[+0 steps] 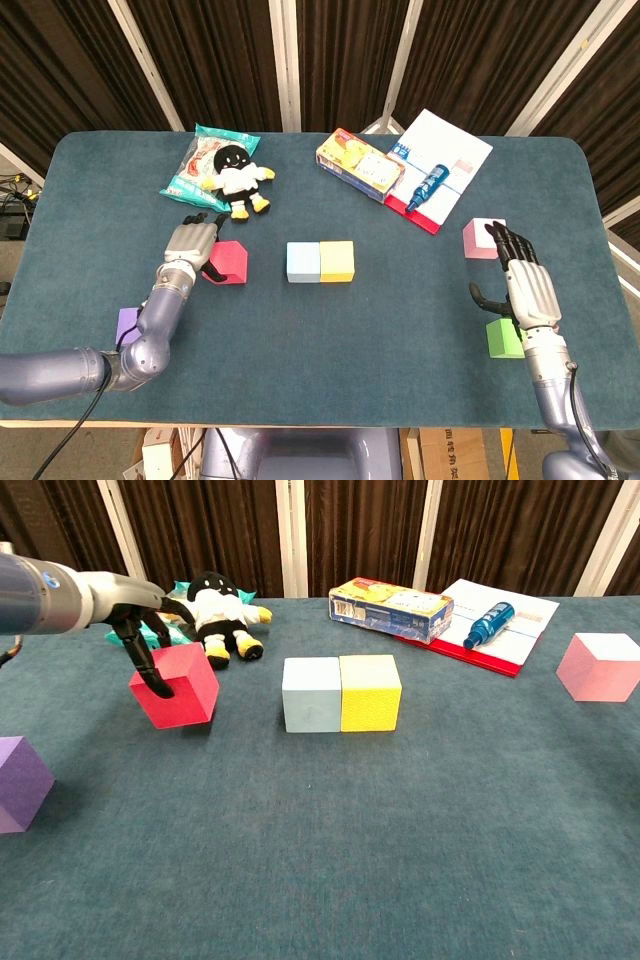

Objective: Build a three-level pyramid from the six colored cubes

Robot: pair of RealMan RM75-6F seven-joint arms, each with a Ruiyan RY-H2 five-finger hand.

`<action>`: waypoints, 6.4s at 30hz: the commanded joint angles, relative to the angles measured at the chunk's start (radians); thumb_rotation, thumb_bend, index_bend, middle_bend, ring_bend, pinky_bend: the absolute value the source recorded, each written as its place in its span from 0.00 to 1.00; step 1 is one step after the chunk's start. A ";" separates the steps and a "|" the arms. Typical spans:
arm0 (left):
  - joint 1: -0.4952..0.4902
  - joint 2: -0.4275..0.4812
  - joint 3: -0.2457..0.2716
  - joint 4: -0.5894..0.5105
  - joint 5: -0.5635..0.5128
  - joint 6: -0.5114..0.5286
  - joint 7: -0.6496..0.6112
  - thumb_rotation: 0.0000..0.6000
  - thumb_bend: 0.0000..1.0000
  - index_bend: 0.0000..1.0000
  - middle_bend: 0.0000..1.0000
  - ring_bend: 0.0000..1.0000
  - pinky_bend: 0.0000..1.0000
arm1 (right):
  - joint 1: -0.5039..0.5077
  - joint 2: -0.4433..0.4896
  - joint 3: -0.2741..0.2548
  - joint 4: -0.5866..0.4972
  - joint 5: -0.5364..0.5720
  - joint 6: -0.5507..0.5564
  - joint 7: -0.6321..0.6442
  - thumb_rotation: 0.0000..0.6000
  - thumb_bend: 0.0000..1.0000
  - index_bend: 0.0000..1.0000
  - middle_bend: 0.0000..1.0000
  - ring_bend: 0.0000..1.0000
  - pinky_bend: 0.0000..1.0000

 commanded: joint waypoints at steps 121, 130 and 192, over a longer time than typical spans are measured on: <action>-0.168 -0.236 -0.084 0.235 -0.149 -0.050 0.150 1.00 0.12 0.00 0.17 0.03 0.05 | -0.007 -0.006 0.023 0.022 0.029 -0.058 0.034 1.00 0.38 0.00 0.00 0.00 0.00; -0.163 -0.221 -0.081 0.221 -0.153 -0.054 0.150 1.00 0.10 0.00 0.07 0.02 0.04 | -0.008 -0.008 0.021 0.024 0.027 -0.057 0.031 1.00 0.38 0.00 0.00 0.00 0.00; -0.101 -0.223 0.012 0.266 0.101 0.026 0.145 1.00 0.21 0.00 0.00 0.00 0.01 | -0.011 0.009 0.038 -0.001 0.040 -0.064 0.074 1.00 0.38 0.00 0.00 0.00 0.00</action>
